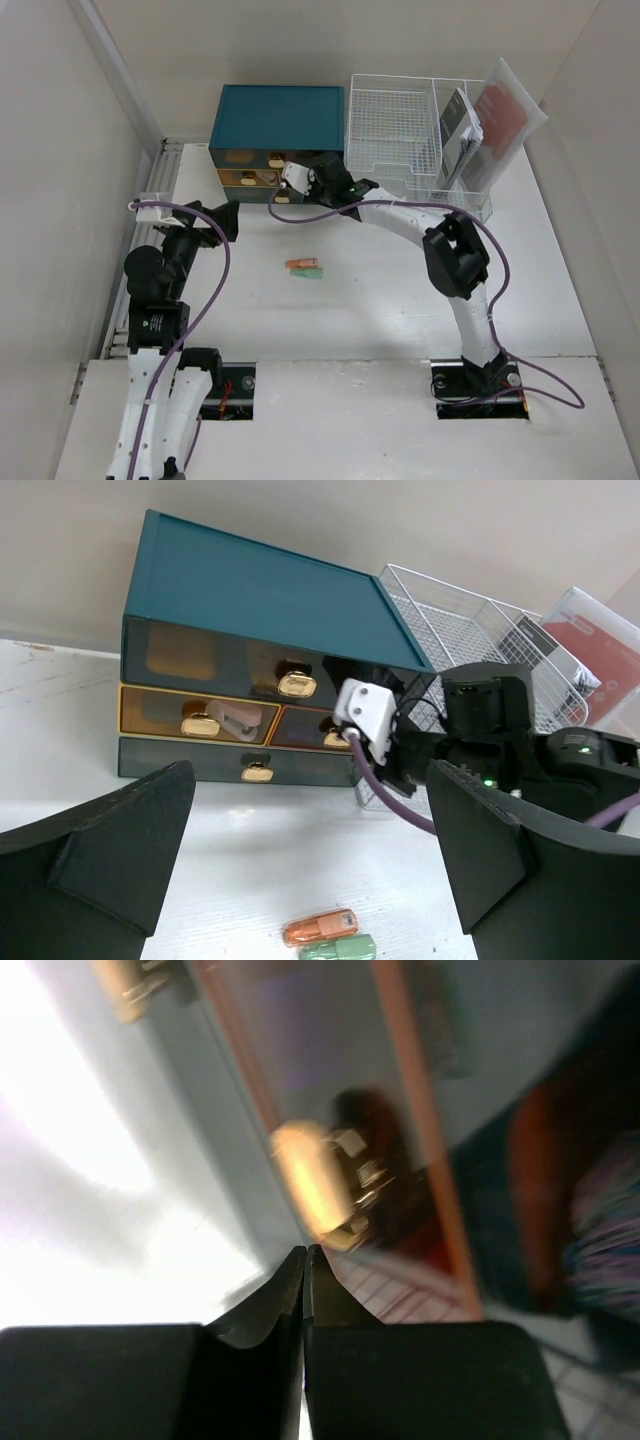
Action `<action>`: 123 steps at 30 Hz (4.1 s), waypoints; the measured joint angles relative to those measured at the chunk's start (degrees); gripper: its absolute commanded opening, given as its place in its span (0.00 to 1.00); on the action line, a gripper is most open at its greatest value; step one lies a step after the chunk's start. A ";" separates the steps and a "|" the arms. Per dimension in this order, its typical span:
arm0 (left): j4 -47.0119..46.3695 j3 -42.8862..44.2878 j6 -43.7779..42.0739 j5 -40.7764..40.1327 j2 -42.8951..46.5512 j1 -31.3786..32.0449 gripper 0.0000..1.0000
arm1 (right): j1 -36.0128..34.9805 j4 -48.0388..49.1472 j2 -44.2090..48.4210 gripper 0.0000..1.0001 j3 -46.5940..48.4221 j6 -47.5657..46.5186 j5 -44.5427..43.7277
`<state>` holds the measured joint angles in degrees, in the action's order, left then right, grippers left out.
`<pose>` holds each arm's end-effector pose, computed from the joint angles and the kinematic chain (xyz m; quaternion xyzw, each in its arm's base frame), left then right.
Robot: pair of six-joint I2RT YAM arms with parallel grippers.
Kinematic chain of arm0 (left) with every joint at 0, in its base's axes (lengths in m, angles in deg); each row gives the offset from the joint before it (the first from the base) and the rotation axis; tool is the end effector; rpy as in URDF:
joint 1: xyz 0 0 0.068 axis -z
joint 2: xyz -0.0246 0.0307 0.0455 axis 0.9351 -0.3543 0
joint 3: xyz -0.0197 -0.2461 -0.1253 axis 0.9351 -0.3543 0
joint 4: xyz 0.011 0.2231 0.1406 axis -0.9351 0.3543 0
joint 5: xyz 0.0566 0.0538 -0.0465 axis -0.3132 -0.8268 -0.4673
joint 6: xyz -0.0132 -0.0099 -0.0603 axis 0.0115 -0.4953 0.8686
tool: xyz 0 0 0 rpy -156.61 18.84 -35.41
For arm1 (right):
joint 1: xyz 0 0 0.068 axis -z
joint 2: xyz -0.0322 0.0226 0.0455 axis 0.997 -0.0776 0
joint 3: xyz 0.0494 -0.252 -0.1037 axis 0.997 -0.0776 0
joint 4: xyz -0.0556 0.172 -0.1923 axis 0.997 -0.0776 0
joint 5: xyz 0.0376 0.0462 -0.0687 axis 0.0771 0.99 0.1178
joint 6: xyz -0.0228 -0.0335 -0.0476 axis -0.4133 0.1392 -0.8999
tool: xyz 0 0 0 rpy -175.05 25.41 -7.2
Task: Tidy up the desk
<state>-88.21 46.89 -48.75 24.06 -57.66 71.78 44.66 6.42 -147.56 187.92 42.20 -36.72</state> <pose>0.1378 -0.0171 0.3769 -0.0003 0.6096 -0.2232 0.7606 0.4011 0.3344 0.2238 -0.5561 0.6941 -0.0970 0.4468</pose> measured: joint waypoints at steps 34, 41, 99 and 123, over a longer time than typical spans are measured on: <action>-26.27 -0.94 14.60 5.51 -46.27 7.10 0.80 | 21.88 1.49 54.45 0.48 -24.35 34.71 56.70; -34.80 -3.34 17.38 1.81 -54.29 11.76 0.80 | 23.63 2.27 54.42 0.48 -25.64 37.07 61.75; -42.69 9.11 21.00 -3.76 -78.79 8.98 0.53 | 23.82 2.73 49.35 0.48 -25.70 37.75 64.96; -42.49 9.33 21.64 -4.11 -79.34 8.61 0.39 | 24.04 2.73 49.20 0.49 -25.70 37.75 65.16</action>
<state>-130.70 56.22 -27.11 19.95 -137.00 80.39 68.71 9.16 -98.36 162.22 79.95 28.44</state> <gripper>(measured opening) 0.338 0.487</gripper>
